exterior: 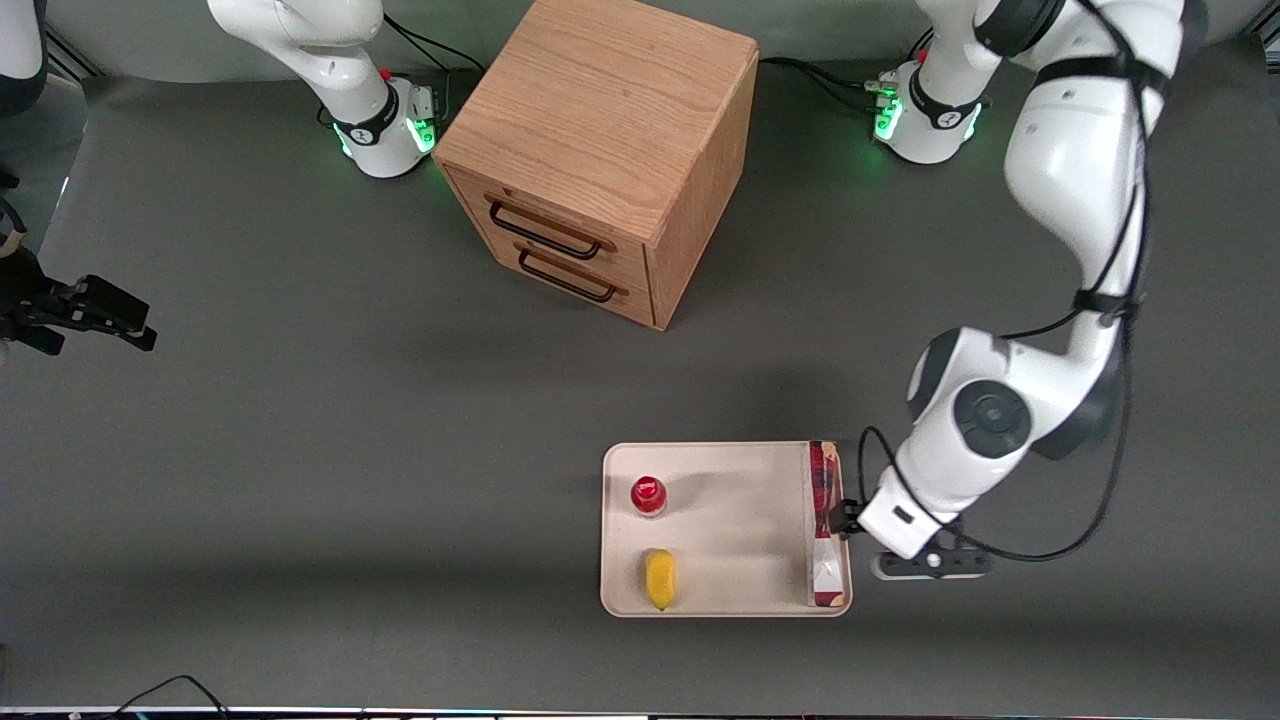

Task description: Place red cookie box on tray

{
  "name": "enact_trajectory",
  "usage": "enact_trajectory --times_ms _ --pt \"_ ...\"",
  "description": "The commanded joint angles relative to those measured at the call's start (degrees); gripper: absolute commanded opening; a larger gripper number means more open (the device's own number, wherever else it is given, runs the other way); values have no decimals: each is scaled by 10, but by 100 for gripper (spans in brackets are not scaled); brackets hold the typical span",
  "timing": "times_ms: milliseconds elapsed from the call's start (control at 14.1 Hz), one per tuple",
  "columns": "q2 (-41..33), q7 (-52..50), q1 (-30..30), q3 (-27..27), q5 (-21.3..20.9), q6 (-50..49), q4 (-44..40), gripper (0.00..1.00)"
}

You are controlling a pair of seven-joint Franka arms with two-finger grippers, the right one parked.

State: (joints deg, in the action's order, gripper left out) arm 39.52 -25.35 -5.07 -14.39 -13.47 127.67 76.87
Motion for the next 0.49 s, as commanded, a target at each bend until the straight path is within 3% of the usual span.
enact_trajectory --times_ms 0,424 --pt "-128 13 48 -16 52 -60 91 100" --pt "-224 123 112 -17 70 -234 101 100"
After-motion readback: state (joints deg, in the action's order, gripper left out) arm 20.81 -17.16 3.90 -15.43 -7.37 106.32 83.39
